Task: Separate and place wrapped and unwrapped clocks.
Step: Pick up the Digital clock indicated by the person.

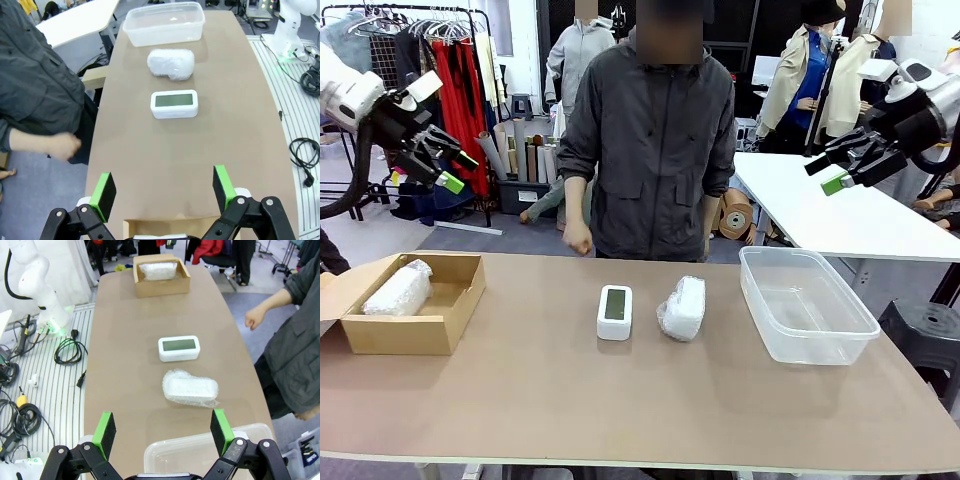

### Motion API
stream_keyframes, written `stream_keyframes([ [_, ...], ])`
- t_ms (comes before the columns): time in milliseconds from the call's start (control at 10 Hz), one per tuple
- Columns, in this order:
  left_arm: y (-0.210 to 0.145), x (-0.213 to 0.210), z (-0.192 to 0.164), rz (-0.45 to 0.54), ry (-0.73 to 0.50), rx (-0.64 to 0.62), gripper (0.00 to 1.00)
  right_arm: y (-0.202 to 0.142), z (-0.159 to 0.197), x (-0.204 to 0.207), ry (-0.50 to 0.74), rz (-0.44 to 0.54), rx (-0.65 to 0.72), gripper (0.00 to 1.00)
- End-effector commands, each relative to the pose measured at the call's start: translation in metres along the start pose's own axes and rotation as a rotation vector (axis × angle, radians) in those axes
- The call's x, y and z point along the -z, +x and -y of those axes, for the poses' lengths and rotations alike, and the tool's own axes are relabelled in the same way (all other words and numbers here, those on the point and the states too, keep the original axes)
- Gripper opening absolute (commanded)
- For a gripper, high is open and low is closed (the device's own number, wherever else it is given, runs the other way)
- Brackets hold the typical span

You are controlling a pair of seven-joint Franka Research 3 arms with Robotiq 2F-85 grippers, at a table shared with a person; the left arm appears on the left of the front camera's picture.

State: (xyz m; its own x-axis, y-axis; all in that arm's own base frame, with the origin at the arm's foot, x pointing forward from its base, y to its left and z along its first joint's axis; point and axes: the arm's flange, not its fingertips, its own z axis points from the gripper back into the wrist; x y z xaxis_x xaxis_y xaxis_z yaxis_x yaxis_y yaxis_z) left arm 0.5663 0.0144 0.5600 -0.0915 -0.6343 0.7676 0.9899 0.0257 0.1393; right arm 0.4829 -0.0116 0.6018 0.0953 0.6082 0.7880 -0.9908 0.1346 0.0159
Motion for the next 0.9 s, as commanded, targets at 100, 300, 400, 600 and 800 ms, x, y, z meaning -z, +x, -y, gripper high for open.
stream_keyframes([
  [100, 0.0019, -0.0012, 0.0027, -0.004, -0.001, 0.008, 1.0, 0.0013, -0.0004, -0.0005, 0.002, 0.003, -0.005, 1.0],
  [300, 0.0019, -0.0012, 0.0027, -0.004, -0.001, 0.008, 1.0, 0.0013, -0.0004, -0.0005, 0.002, 0.003, -0.005, 1.0],
  [400, 0.0019, -0.0012, 0.0027, -0.004, -0.001, 0.008, 1.0, 0.0013, -0.0004, -0.0005, 0.002, 0.003, -0.005, 1.0],
  [600, 0.0019, -0.0012, 0.0027, -0.004, -0.001, 0.008, 1.0, 0.0013, -0.0004, -0.0005, 0.002, 0.003, -0.005, 1.0],
  [800, 0.0019, -0.0012, 0.0027, -0.004, -0.001, 0.008, 1.0, 0.0013, -0.0004, -0.0005, 0.002, 0.003, -0.005, 1.0],
])
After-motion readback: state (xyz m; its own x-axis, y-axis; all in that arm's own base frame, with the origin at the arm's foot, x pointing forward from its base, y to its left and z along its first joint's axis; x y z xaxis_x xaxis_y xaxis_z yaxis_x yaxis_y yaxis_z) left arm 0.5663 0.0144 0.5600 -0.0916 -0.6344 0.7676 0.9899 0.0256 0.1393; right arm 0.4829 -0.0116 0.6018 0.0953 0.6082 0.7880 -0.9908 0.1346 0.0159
